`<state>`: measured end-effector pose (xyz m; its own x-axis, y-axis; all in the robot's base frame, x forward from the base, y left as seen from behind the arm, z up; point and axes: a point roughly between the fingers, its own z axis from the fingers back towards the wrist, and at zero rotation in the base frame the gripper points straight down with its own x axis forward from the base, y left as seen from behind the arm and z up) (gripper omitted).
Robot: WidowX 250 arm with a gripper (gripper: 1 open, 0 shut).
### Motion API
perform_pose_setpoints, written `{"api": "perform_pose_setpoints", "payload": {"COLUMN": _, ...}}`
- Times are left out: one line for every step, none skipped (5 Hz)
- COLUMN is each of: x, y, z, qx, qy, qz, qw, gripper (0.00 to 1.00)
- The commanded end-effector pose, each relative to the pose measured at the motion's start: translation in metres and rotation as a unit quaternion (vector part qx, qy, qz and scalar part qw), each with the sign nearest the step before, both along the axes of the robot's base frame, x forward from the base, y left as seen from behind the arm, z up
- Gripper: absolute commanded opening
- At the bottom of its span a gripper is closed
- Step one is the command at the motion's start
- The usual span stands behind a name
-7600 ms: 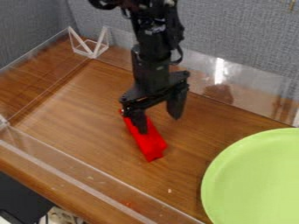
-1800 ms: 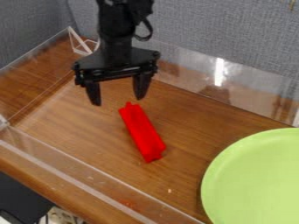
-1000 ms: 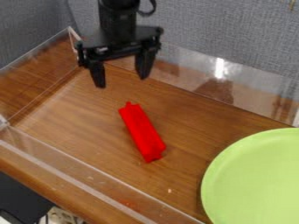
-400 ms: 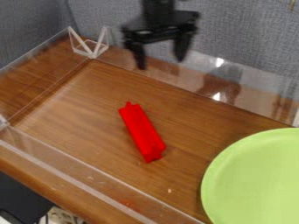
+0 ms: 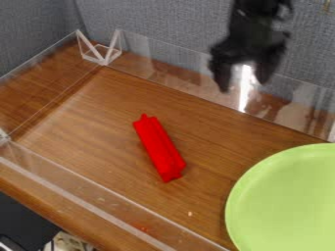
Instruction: Put the red object on the left side
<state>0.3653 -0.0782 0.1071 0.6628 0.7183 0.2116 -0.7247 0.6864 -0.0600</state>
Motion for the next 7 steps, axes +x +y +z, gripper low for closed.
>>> {"api": "perform_pose_setpoints", "payload": {"x": 0.015, "y": -0.028, "z": 0.017, "qx": -0.014, "qy": -0.035, "qz": 0.018, "qw": 0.9991, "gripper": 1.0}}
{"api": "perform_pose_setpoints", "payload": {"x": 0.022, "y": -0.038, "z": 0.0, "qx": -0.011, "qy": -0.028, "qz": 0.042, "qw": 0.9987, "gripper": 1.0}}
{"api": "perform_pose_setpoints", "payload": {"x": 0.006, "y": -0.003, "z": 0.031, "qx": -0.017, "qy": -0.048, "qz": 0.051, "qw": 0.9974, "gripper": 0.0}}
{"api": "perform_pose_setpoints", "payload": {"x": -0.016, "y": 0.047, "z": 0.053, "qx": -0.011, "qy": -0.066, "qz": 0.1, "qw": 0.9927, "gripper": 0.0}}
{"api": "perform_pose_setpoints", "payload": {"x": -0.044, "y": 0.095, "z": 0.072, "qx": -0.005, "qy": -0.071, "qz": 0.133, "qw": 0.9885, "gripper": 0.0}}
{"api": "perform_pose_setpoints", "payload": {"x": -0.057, "y": 0.133, "z": 0.065, "qx": -0.002, "qy": -0.063, "qz": 0.166, "qw": 0.9842, "gripper": 0.0}}
{"api": "perform_pose_setpoints", "payload": {"x": -0.058, "y": 0.143, "z": 0.052, "qx": 0.007, "qy": -0.054, "qz": 0.163, "qw": 0.9851, "gripper": 0.0}}
